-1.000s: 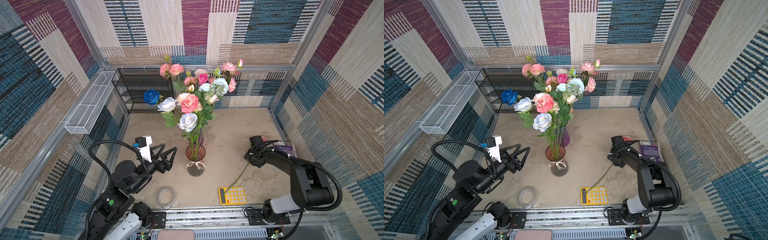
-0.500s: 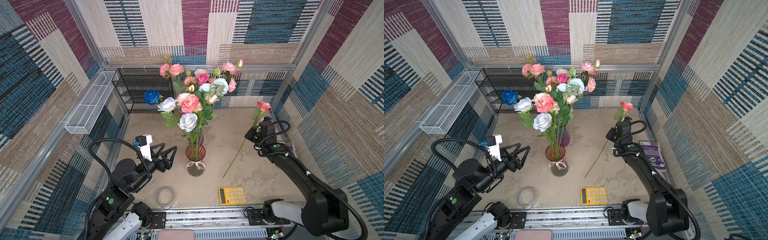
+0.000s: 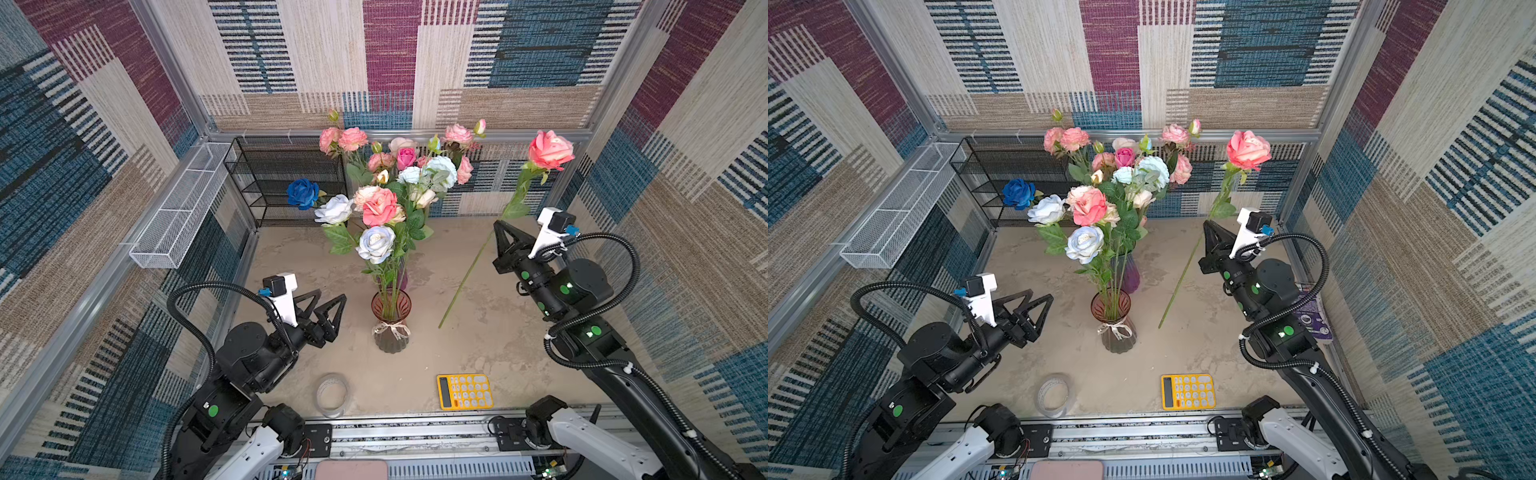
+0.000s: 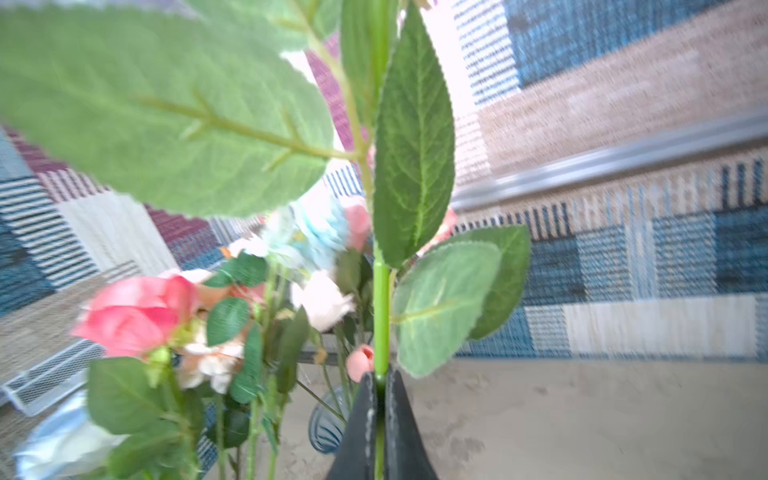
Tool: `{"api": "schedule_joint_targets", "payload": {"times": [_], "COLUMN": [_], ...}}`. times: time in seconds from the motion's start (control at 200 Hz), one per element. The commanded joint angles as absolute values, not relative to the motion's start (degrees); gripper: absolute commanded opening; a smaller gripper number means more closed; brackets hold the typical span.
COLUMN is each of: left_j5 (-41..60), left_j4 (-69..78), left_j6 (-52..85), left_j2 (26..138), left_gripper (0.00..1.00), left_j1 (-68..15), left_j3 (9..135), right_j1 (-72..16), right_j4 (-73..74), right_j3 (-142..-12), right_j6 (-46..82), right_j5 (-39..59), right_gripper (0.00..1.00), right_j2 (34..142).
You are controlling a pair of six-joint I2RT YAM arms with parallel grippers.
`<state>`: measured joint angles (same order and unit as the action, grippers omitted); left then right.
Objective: Arrange the flowers into the vase
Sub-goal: 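Lift the pink rose upright and carry it toward the red vase with the right gripper, then lower the pink rose into the red vase with the right gripper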
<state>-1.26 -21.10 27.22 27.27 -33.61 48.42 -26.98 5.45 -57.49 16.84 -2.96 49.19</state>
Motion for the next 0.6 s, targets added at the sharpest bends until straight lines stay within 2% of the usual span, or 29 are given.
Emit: {"api": "schedule_joint_targets", "payload": {"times": [0.0,0.376,0.596], "left_j5": [-2.6,-2.7,-2.8], "left_j4": [-21.3,-22.0,-22.3], "left_j6": [26.1,26.8,26.7], "left_j2": [27.3,28.0,28.1], "left_gripper": [0.81,0.81,0.81], "left_j1": [-33.6,-33.6,-33.6], "left_j3": [49.0,50.1,50.6], "right_j1": [-29.1,-40.3,-43.1], "right_j4": [12.1,24.4,29.0], "right_j3": [-59.8,-68.0,-65.0], "right_j6": [14.0,9.5,7.6], "right_j5": [2.5,3.8,0.6], "right_gripper": [0.00,0.00,0.00], "right_j2": [49.8,60.6,65.6]}}
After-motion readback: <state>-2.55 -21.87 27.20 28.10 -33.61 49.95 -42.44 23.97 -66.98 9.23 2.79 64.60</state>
